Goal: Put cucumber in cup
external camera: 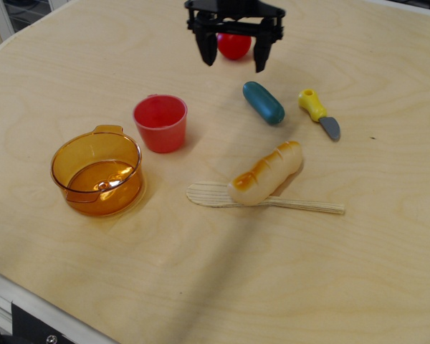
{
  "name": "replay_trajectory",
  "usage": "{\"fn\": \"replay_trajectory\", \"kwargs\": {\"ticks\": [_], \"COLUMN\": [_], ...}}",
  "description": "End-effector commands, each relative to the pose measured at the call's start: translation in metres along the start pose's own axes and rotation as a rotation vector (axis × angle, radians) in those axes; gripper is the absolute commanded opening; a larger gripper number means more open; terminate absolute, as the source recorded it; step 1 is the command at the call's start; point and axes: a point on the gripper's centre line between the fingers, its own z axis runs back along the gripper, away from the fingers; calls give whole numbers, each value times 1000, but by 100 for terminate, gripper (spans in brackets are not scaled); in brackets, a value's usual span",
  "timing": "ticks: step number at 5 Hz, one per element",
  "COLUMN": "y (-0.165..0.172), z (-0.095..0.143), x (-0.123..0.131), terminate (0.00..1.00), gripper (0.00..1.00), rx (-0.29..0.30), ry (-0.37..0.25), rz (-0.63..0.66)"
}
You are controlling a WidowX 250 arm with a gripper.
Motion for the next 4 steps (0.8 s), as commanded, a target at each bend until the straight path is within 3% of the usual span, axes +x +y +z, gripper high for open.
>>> {"fn": "replay_trajectory", "kwargs": {"ticks": [1, 2, 3, 4], "y": [-16, -14, -14, -12], "z": [2, 0, -2, -14], "x": [17, 20, 23, 27], "terminate": [0, 0, 0, 0], "gripper": [100, 100, 100, 100], "rx": [93, 19, 38, 89], "ry": [-36, -79, -82, -28], "rz": [374, 466, 528, 547]}}
